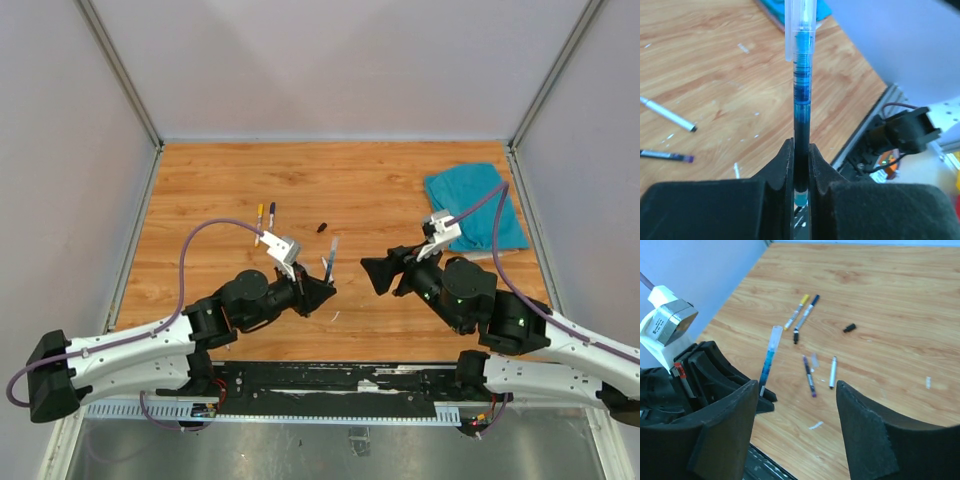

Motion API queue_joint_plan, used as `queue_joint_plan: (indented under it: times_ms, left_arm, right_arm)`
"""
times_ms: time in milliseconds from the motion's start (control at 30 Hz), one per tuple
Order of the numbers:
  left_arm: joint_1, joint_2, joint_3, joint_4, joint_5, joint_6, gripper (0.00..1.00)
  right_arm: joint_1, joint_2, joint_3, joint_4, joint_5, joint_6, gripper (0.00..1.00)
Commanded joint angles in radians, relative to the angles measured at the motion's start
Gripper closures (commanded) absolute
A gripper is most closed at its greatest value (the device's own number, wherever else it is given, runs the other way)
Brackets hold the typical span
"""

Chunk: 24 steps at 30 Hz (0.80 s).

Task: Insert the pens into the pen caps
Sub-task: Press the pen cap onto the pen, then place the pen at the center of the board.

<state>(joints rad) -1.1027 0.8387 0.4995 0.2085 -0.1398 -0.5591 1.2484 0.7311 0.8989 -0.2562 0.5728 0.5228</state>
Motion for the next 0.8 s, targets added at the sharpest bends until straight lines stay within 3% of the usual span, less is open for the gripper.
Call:
queue_joint_plan:
  times_ms: [0, 100, 300, 767]
  left_arm:
    - [0.006, 0.058, 0.087, -0.177, -0.166, -0.028, 1.0]
    - [0.037, 0.147, 0.181, -0.288, -0.208, -0.006, 0.99]
    - [0.152, 0.298, 0.308, -0.357, -0.181, 0.044, 1.0]
    - [0.377, 0.587, 0.452, -0.415, -0.193, 0.081, 0.99]
  right_arm:
    - [-0.071, 0.061, 0.074, -0.229, 0.014, -0.069, 0.35]
    - [-0.197, 0.125, 0.094, -0.309, -0.176, -0.056, 0.33]
    - [-0.421, 0.081, -0.044, -0.224, -0.492, 0.0, 0.32]
    - [-0.467, -0.085, -0.195, -0.286, -0.507, 0.045, 0.27]
